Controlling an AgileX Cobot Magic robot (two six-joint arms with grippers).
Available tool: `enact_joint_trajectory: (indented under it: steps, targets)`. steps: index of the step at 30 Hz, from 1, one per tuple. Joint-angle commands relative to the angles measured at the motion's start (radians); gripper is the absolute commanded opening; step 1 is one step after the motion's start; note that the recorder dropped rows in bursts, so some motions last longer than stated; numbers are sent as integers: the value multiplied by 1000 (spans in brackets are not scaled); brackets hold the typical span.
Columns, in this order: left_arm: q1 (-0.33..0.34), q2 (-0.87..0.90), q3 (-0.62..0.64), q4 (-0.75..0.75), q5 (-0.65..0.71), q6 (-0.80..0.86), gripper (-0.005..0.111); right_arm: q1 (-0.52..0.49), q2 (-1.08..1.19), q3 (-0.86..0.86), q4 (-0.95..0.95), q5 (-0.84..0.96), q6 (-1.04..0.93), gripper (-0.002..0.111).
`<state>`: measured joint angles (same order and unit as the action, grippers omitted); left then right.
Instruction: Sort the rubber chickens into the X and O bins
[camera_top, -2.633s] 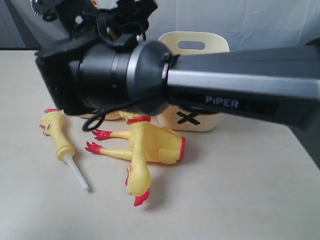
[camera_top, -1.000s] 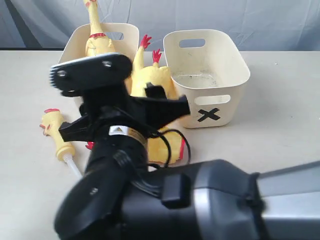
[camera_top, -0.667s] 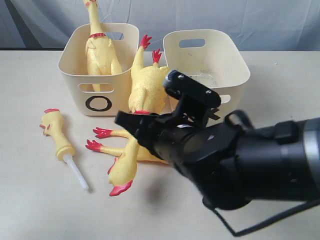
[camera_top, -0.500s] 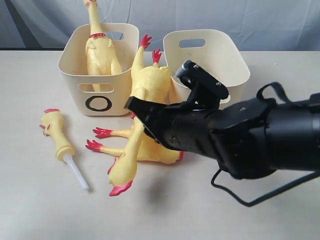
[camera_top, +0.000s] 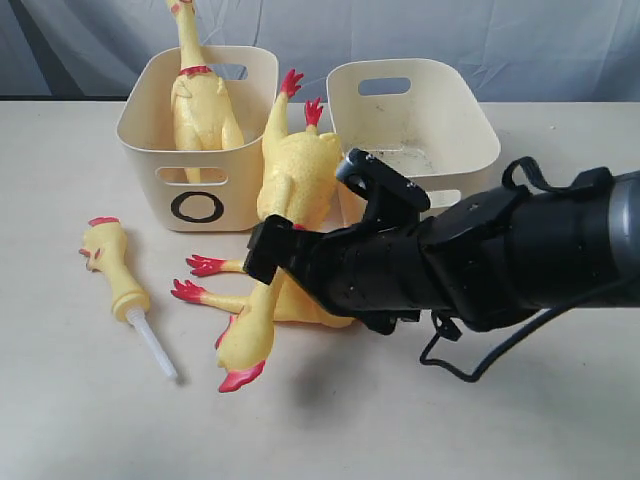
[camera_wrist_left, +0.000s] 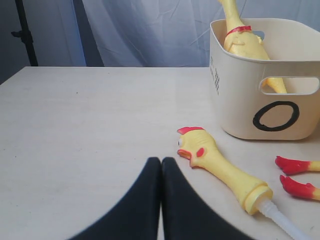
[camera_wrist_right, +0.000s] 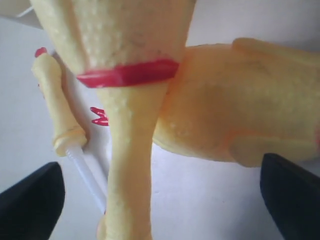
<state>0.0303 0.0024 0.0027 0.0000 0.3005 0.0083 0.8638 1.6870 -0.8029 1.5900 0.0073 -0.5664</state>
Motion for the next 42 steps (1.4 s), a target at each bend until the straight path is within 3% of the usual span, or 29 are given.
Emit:
enact_joint_trajectory:
  steps: [1, 9, 10, 11, 12, 13, 14, 24, 30, 32, 36, 38, 42]
  targets:
    - [-5, -2, -3, -6, -10, -1, 0, -6, 40, -60, -24, -28, -9, 104]
    - [-5, -2, -3, -6, -10, -1, 0, -4, 150, -158, -50, -49, -6, 100]
    - [-5, -2, -3, -6, -10, -1, 0, -4, 166, -158, -32, -44, -6, 91]
    - [-5, -2, -3, -6, -10, -1, 0, -4, 176, -158, -30, -42, -6, 76]
    - [-5, -2, -3, -6, -10, -1, 0, -4, 176, -158, -30, -35, -6, 51]
    - [-5, -2, -3, -6, -10, -1, 0, -4, 173, -158, -37, -25, -6, 15]
    - [-5, -2, -3, -6, -10, -1, 0, -4, 167, -158, -37, -18, -6, 2]
    - [-5, -2, -3, -6, -10, -1, 0, 26, 49, -158, -168, -19, -19, -1]
    - [-5, -2, -3, -6, -10, -1, 0, 75, -137, -158, -254, -49, -44, -1]
    - [-5, -2, -3, -6, -10, -1, 0, 87, -189, -158, -316, -162, -94, -1]
    - [-5, -2, -3, -6, -10, -1, 0, 79, -97, -172, -864, -642, -75, -1]
    - [-5, -2, -3, -6, -10, -1, 0, 51, 13, -247, -1036, -638, -14, -1]
    - [-5, -2, -3, -6, -10, -1, 0, 30, 234, -523, -1085, -746, 140, -1]
